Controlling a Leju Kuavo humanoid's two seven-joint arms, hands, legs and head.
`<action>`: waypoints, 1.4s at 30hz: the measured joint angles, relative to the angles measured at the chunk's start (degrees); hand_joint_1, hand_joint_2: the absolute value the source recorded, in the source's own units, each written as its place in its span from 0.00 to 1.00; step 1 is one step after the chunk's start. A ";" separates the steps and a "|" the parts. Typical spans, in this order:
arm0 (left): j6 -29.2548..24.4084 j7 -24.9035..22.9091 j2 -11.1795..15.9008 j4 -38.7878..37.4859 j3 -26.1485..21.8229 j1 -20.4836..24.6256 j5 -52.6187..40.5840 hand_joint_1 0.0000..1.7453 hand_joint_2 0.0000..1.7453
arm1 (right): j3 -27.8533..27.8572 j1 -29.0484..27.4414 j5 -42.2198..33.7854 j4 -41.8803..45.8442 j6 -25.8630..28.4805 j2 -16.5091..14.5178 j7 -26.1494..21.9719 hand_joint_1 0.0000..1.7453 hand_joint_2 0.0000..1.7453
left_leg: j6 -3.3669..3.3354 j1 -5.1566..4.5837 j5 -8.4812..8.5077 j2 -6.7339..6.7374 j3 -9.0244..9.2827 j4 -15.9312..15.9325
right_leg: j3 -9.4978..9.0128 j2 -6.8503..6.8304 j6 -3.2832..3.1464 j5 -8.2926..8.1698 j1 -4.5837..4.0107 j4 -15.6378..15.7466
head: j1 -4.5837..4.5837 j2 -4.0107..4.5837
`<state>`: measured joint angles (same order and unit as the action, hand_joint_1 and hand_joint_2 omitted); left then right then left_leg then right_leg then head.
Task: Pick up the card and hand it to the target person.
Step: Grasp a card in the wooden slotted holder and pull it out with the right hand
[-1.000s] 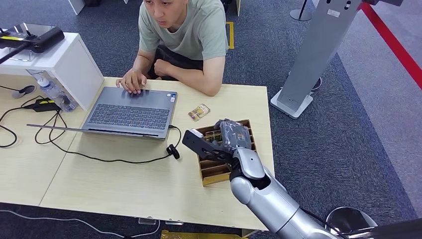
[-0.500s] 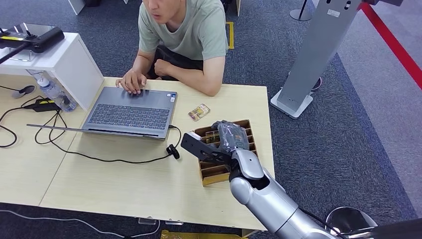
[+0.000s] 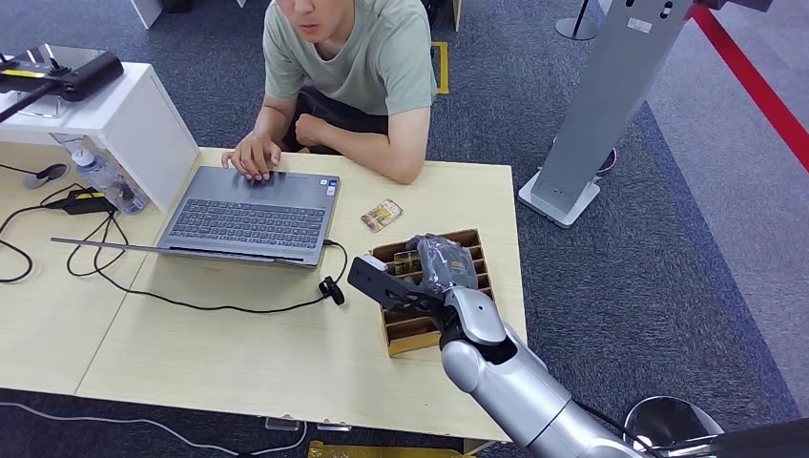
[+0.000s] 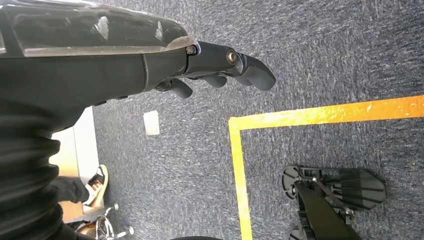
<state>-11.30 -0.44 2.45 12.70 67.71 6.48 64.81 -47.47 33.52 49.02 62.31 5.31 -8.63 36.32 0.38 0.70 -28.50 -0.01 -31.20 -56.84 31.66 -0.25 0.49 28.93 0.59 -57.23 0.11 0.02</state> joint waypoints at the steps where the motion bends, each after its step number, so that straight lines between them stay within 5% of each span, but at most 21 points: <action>1: -0.01 -0.04 0.00 0.00 0.00 0.00 0.02 0.00 1.00 | 0.00 -0.02 0.00 0.00 0.00 0.00 -0.01 0.45 1.00 | 0.00 0.00 0.00 0.00 0.00 0.00 | 0.00 0.00 0.00 0.00 0.00 0.00 | -0.01 0.00; 13: -0.13 -0.07 0.00 0.00 -0.04 0.00 0.34 0.00 1.00 | 0.02 -0.24 0.01 0.01 -0.03 -0.11 -0.48 0.47 1.00 | 0.00 0.00 0.00 0.00 0.02 0.00 | -0.01 0.00 0.00 0.00 0.00 0.00 | 0.00 0.00; 19: -0.06 -0.15 0.00 0.00 -0.05 -0.01 0.34 0.00 1.00 | 0.04 -0.37 0.02 0.12 0.01 -0.11 -0.48 0.77 1.00 | 0.00 0.00 0.00 0.00 0.03 0.00 | -0.02 0.00 0.00 0.00 0.00 0.00 | -0.02 0.00; 42: -0.66 -0.09 0.01 0.00 0.56 0.02 -1.49 0.00 1.00 | 0.92 -1.21 0.30 1.64 -0.57 0.33 0.77 0.82 1.00 | 0.00 0.00 0.00 0.00 0.05 0.00 | -0.03 0.00 0.00 0.00 0.00 0.00 | -0.02 0.00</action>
<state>-11.96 -0.52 2.45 12.70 68.28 6.50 63.32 -46.56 32.30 49.32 63.96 4.74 -8.31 37.09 0.38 0.70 -28.50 -0.01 -31.16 -56.85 31.63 -0.25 0.49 28.93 0.60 -57.23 0.09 0.02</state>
